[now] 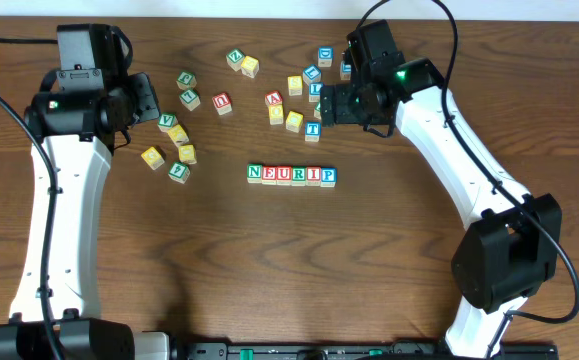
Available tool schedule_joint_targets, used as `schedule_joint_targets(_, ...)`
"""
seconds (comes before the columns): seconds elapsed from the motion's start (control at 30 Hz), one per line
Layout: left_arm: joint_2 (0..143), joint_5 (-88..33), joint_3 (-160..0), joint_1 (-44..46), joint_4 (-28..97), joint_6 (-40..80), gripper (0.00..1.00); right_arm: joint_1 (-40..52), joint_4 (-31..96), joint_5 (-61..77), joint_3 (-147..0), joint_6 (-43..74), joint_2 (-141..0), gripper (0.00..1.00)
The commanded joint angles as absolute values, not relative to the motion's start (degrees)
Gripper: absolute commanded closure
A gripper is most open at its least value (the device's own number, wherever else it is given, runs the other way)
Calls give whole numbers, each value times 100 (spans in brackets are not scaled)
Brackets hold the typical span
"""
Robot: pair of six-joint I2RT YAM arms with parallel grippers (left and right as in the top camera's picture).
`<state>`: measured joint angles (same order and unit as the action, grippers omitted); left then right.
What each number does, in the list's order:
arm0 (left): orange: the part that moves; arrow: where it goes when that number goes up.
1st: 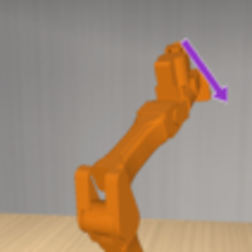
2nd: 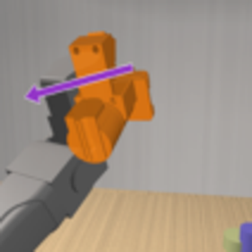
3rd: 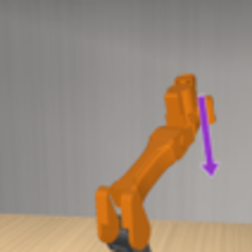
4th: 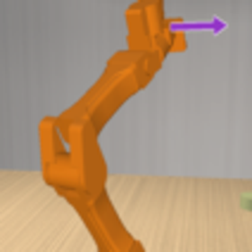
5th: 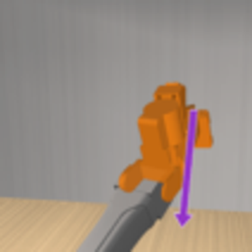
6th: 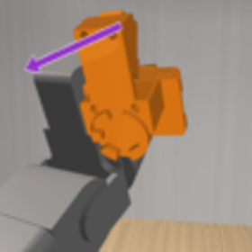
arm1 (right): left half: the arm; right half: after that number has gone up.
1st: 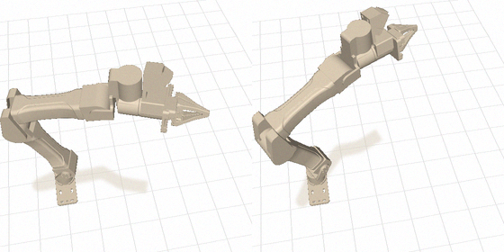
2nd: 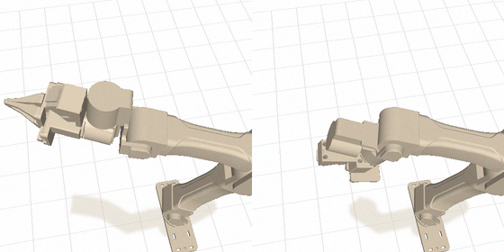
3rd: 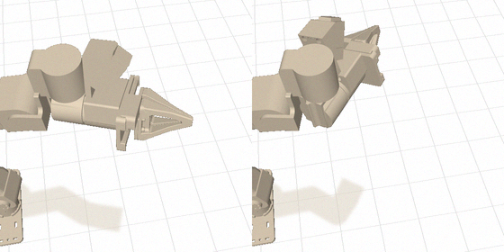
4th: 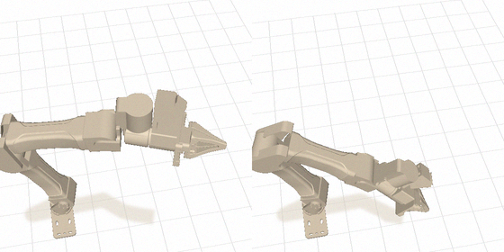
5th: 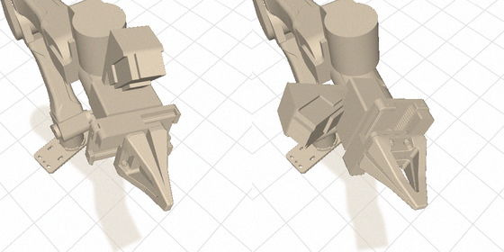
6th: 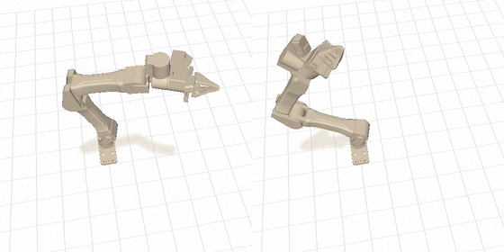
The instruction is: Spell out NEURIPS
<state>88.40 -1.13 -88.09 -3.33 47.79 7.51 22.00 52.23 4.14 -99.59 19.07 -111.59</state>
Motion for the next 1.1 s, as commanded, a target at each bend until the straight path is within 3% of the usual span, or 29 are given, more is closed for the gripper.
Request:
schedule_joint_targets(0.0, 8873, -80, -8925, -357, 4790, 779, 53, 2244, 5218, 515, -10167, 1970, -11015, 11)
schedule_joint_targets(0.23, 8873, -78, -8925, -357, 4790, 779, 53, 2292, 5489, 510, -11260, 1824, -11203, 20)
schedule_joint_targets(0.47, 8873, -80, -8925, -357, 4790, 779, 53, 2641, 5275, 469, -12241, 1841, -11944, 21)
schedule_joint_targets(0.8, 8873, -78, -8925, -357, 4790, 777, 53, 3076, 4759, 139, -12267, 1944, -12551, 22)
schedule_joint_targets(1.07, 8873, -80, -8925, -357, 4790, 779, 53, 2860, 4930, -158, -12267, 2038, -12573, 25)
